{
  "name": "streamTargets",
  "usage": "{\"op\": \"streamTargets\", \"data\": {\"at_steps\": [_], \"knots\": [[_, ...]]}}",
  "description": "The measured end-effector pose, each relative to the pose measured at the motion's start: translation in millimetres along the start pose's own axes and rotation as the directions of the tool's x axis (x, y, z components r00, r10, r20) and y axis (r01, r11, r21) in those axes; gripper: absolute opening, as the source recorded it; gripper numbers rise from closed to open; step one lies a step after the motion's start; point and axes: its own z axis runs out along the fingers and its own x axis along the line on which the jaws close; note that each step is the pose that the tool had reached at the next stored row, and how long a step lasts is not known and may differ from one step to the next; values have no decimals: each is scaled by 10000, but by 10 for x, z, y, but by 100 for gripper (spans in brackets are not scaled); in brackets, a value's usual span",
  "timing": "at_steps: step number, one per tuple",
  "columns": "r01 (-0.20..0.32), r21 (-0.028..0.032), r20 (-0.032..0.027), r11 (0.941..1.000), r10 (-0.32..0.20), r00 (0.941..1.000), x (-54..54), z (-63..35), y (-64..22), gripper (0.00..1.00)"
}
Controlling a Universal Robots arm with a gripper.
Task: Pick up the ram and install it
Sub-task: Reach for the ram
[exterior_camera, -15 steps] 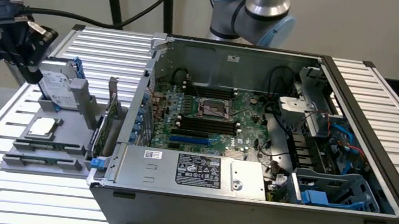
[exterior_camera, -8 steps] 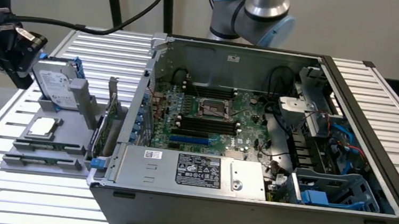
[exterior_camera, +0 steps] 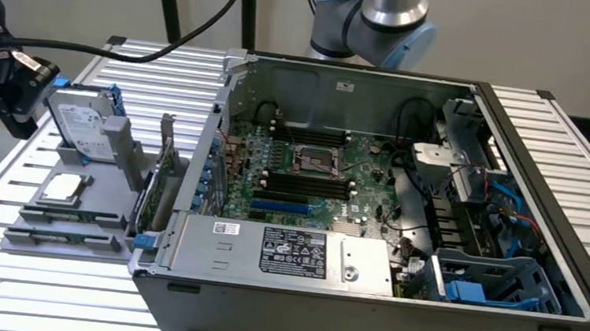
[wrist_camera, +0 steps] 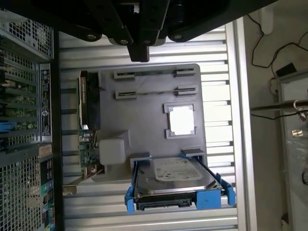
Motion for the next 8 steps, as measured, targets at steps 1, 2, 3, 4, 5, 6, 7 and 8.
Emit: {"op": "streamTargets", "data": {"at_steps": [1, 2, 3, 4, 5, 6, 7, 8], "knots": [[6, 7, -24, 10000, -5, 10000, 2, 3, -6, 11], [14, 14, -42, 10000, -14, 10000, 4, 6, -12, 11], [25, 18, -53, 10000, -25, 10000, 5, 11, -16, 11], [41, 20, -60, 10000, -41, 10000, 7, 15, -20, 11], [61, 22, -67, 10000, -61, 10000, 8, 19, -24, 11], [86, 24, -73, 10000, -86, 9999, 9, 23, -27, 11], [111, 26, -77, 9999, -111, 9999, 11, 27, -30, 11], [138, 29, -82, 9999, -138, 9999, 13, 30, -32, 11]]}}
